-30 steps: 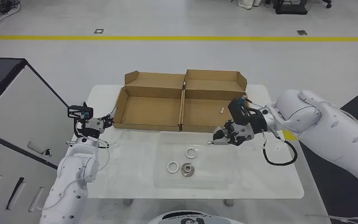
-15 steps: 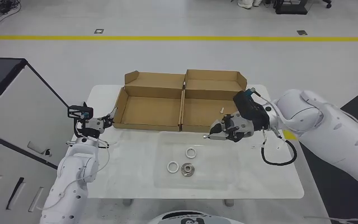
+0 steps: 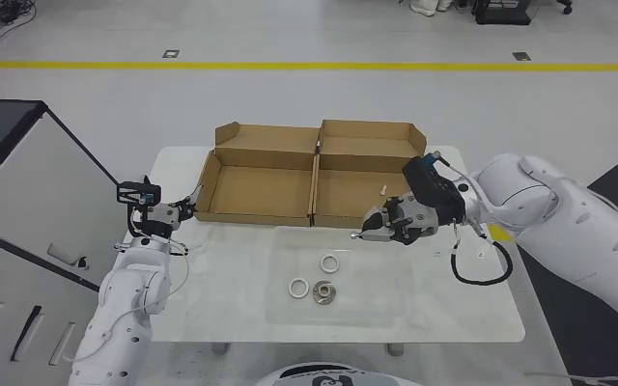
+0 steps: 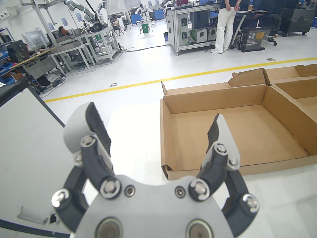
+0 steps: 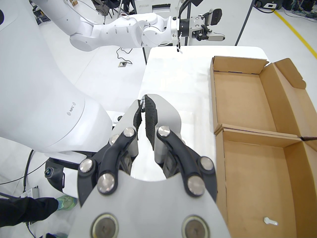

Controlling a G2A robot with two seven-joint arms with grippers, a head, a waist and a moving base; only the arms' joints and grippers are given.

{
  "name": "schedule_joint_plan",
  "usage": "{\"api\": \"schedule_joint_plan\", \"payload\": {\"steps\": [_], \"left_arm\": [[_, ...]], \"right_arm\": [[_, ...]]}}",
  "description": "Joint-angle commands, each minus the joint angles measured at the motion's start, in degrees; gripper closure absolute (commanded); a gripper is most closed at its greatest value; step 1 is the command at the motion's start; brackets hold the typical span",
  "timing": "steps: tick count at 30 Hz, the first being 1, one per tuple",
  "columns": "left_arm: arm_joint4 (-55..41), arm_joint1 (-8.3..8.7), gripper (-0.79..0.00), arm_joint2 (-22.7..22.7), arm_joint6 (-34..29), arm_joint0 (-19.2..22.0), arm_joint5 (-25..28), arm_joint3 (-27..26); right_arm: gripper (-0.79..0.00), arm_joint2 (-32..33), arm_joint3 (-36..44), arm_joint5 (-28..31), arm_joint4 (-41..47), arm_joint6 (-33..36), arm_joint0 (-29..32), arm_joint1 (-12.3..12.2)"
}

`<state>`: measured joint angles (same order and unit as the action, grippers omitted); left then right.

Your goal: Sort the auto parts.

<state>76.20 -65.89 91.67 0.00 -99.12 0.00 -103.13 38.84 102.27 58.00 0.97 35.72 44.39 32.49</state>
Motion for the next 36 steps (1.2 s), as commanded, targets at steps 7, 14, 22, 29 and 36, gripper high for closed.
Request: {"api": "schedule_joint_plan", "payload": {"steps": [7,14,22,29,36], "left_arm": [[0.0,0.0,-0.785,0.0,0.0,0.0,0.0,0.0],[0.0,0.0,-0.785,0.0,0.0,0.0,0.0,0.0],[0.0,0.0,-0.785,0.0,0.0,0.0,0.0,0.0],[0.0,0.0,-0.785,0.0,0.0,0.0,0.0,0.0],[0.0,0.0,-0.785,0.0,0.0,0.0,0.0,0.0]], "right_arm": [[0.0,0.0,0.2,-1.4,1.0,-2.1,1.1,0.2],[0.0,1.5,-3.3,0.0,5.9,-4.0,3.3,0.1],[0.0,2.9,0.1,0.0,20.4,-1.4,6.0,0.6],[0.0,5.3,0.7,0.0,36.3,10.6,6.6,2.8],[0.0,4.1,1.2,0.0,39.7,10.6,5.7,5.2]]}}
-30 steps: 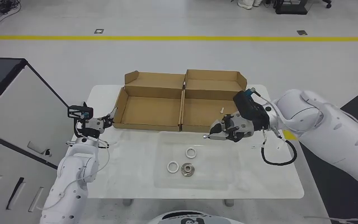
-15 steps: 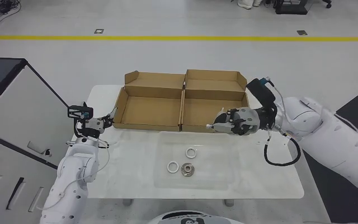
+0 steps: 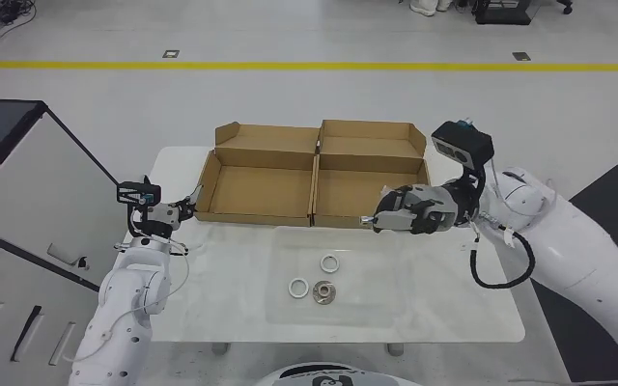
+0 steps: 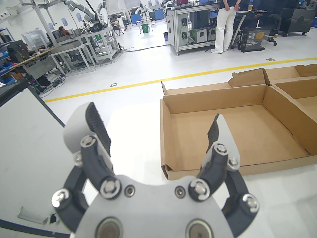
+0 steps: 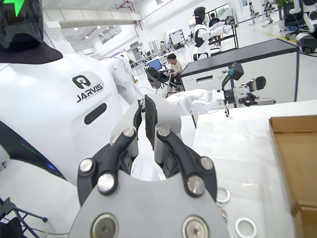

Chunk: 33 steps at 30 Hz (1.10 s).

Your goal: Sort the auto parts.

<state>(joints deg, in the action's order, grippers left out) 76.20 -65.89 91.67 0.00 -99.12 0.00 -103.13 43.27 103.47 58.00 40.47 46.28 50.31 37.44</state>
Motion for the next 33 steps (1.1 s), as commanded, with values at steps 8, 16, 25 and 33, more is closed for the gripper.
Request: {"api": "schedule_joint_plan", "payload": {"steps": [8,16,25,33], "left_arm": [[0.0,0.0,-0.785,0.0,0.0,0.0,0.0,0.0],[0.0,0.0,-0.785,0.0,0.0,0.0,0.0,0.0],[0.0,0.0,-0.785,0.0,0.0,0.0,0.0,0.0],[0.0,0.0,-0.785,0.0,0.0,0.0,0.0,0.0]], "right_arm": [[0.0,-5.6,0.6,0.0,3.7,0.0,-4.4,2.7],[0.0,-9.7,0.3,0.0,10.0,0.0,-8.5,4.9],[0.0,-9.7,0.3,0.0,10.0,0.0,-8.5,4.9],[0.0,-9.7,0.3,0.0,10.0,0.0,-8.5,4.9]]}}
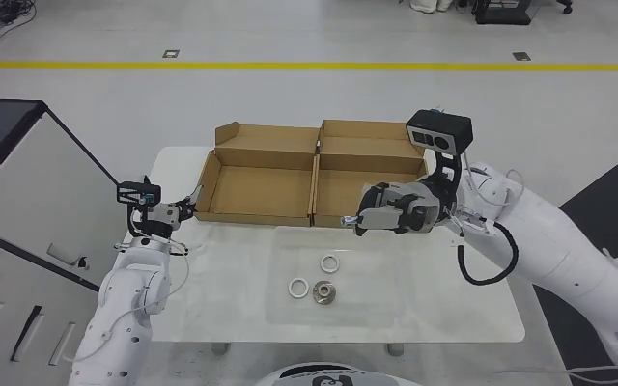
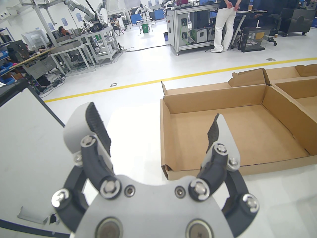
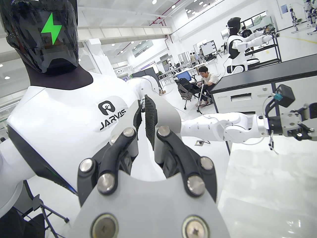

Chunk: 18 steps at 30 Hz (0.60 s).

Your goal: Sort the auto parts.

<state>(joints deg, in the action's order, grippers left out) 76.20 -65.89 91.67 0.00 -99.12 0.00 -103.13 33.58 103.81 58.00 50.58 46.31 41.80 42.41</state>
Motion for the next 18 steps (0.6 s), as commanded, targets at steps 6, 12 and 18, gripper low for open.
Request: {"api": "schedule_joint_plan", "payload": {"steps": [6,12,18], "left_arm": [[0.0,0.0,-0.785,0.0,0.0,0.0,0.0,0.0],[0.0,0.0,-0.785,0.0,0.0,0.0,0.0,0.0],[0.0,0.0,-0.785,0.0,0.0,0.0,0.0,0.0]], "right_arm": [[0.0,0.0,0.0,0.0,-0.1,0.0,0.0,0.0],[0.0,0.6,2.1,-0.2,0.4,-1.7,1.8,0.4],[0.0,2.2,4.5,0.0,5.1,0.0,3.4,1.4]]}}
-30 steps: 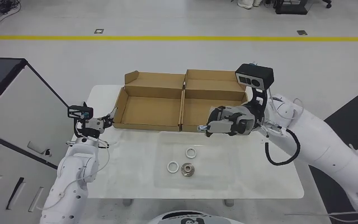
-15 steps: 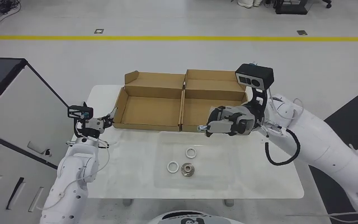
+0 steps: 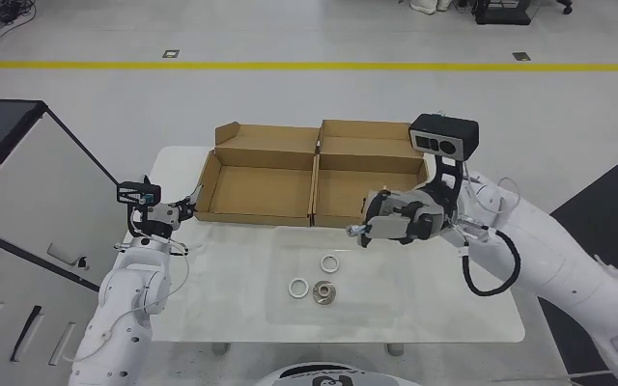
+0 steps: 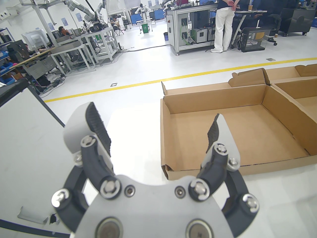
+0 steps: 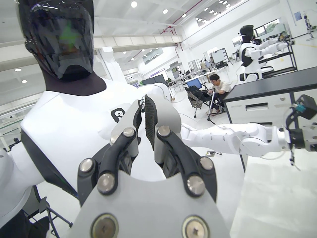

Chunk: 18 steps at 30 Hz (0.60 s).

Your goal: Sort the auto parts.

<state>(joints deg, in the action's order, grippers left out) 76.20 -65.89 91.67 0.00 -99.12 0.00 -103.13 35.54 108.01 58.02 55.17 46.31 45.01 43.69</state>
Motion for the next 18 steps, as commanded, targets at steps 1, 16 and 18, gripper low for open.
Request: {"api": "schedule_joint_plan", "payload": {"steps": [1,16,18], "left_arm": [[0.0,0.0,-0.785,0.0,0.0,0.0,0.0,0.0],[0.0,0.0,-0.785,0.0,0.0,0.0,0.0,0.0],[0.0,0.0,-0.785,0.0,0.0,0.0,0.0,0.0]], "right_arm": [[0.0,0.5,0.7,0.0,0.9,0.0,0.4,0.3],[0.0,7.9,5.5,0.0,8.3,0.0,7.1,3.8],[0.0,9.0,5.9,0.0,9.0,0.0,8.2,4.2]]}}
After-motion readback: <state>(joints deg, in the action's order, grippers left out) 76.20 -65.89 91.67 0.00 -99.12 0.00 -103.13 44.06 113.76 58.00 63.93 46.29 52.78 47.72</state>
